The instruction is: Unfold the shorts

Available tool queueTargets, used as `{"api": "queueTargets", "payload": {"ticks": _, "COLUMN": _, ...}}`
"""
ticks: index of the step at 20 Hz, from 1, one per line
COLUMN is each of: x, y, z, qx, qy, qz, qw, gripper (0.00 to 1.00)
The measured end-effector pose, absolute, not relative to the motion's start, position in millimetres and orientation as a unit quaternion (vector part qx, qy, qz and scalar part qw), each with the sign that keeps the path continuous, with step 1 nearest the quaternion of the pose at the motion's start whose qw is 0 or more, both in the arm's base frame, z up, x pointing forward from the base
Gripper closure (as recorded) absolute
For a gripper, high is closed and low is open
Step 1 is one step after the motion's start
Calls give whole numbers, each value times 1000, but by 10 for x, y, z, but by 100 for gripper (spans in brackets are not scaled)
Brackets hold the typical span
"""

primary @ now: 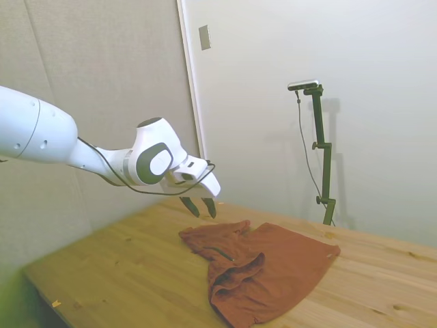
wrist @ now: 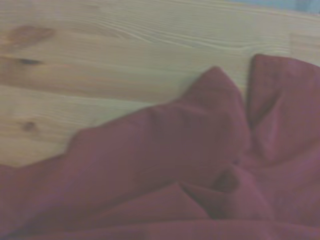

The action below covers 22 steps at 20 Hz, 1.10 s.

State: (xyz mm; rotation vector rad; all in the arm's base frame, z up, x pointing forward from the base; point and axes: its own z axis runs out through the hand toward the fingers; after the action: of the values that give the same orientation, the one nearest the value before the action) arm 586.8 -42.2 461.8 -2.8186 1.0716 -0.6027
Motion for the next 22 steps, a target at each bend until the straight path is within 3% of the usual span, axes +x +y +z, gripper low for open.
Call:
{"api": "queueTargets", "payload": {"ticks": 10, "x": 5845, "y": -1679, "z": 4466, "qx": -941, "qy": 293, "qz": -167, "qw": 12, "gripper": 0}}
{"api": "queueTargets", "payload": {"ticks": 21, "x": 6119, "y": -2090, "z": 3801, "qx": -963, "qy": 238, "qz": -119, "qw": 32, "gripper": 0}}
{"api": "queueTargets", "payload": {"ticks": 22, "x": 6134, "y": -2064, "z": 3749, "qx": -964, "qy": 236, "qz": -115, "qw": 33, "gripper": 100}}
